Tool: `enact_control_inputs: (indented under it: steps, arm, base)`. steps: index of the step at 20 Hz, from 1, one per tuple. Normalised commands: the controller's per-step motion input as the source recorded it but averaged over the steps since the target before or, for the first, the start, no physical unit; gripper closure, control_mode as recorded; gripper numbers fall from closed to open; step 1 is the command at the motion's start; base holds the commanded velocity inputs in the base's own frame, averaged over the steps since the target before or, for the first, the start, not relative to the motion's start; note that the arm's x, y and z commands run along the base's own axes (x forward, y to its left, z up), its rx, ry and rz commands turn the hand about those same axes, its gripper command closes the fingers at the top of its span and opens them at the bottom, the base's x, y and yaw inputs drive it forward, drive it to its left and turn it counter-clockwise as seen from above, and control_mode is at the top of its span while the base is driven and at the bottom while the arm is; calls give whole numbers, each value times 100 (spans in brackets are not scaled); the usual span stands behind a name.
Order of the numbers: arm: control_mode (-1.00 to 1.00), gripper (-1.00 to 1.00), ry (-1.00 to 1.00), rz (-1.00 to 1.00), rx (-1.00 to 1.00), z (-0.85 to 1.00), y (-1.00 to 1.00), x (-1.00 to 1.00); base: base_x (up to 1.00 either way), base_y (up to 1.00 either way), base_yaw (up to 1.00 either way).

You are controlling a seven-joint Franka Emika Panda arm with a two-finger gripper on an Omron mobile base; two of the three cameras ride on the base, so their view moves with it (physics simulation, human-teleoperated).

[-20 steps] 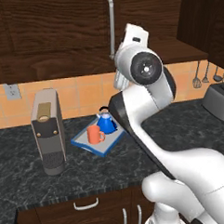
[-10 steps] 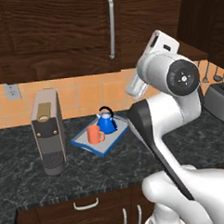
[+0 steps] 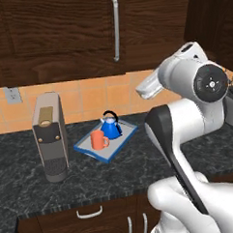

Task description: Pick the kettle from the counter and place it on the tray. Then pick the mug from the cabinet and place it on the tray. Then close the cabinet doors.

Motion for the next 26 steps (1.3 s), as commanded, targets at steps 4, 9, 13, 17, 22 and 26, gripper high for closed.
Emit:
enact_control_inputs:
  steps: [4, 9, 13, 17, 22, 26]
  arm:
    - [-100, 100, 0, 1, 28, 0, -46, -4]
    - [-100, 100, 0, 0, 27, -11, -24, 0]
    - [-100, 100, 0, 0, 6, -7, -9, 0]
    - [-100, 100, 1, 0, 12, -3, -16, -6]
    - [-100, 100, 0, 0, 29, -26, -8, -7]
    - [-100, 100, 1, -2, 33, -4, -10, -10]
  base:
    - [0, 0, 0]
    - [0, 0, 0]
    - [0, 0, 0]
    - [0, 0, 0]
    - [0, 0, 0]
    - [0, 0, 0]
